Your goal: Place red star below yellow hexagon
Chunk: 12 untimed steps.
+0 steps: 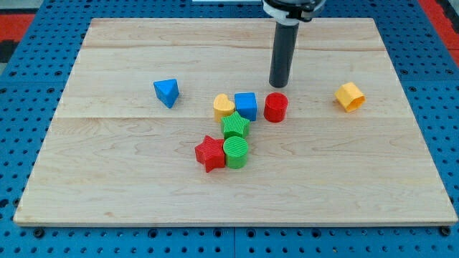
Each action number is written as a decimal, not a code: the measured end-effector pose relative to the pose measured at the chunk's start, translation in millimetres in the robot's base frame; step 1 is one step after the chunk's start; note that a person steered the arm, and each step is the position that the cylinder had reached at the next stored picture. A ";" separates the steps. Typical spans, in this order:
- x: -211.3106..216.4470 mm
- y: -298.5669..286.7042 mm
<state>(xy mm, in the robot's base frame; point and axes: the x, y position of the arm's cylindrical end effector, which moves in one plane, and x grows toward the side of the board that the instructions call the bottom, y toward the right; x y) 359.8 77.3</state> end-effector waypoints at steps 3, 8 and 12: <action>11.9 -301.6; 126.7 -246.2; 139.3 -10.3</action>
<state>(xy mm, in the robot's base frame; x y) 499.1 66.9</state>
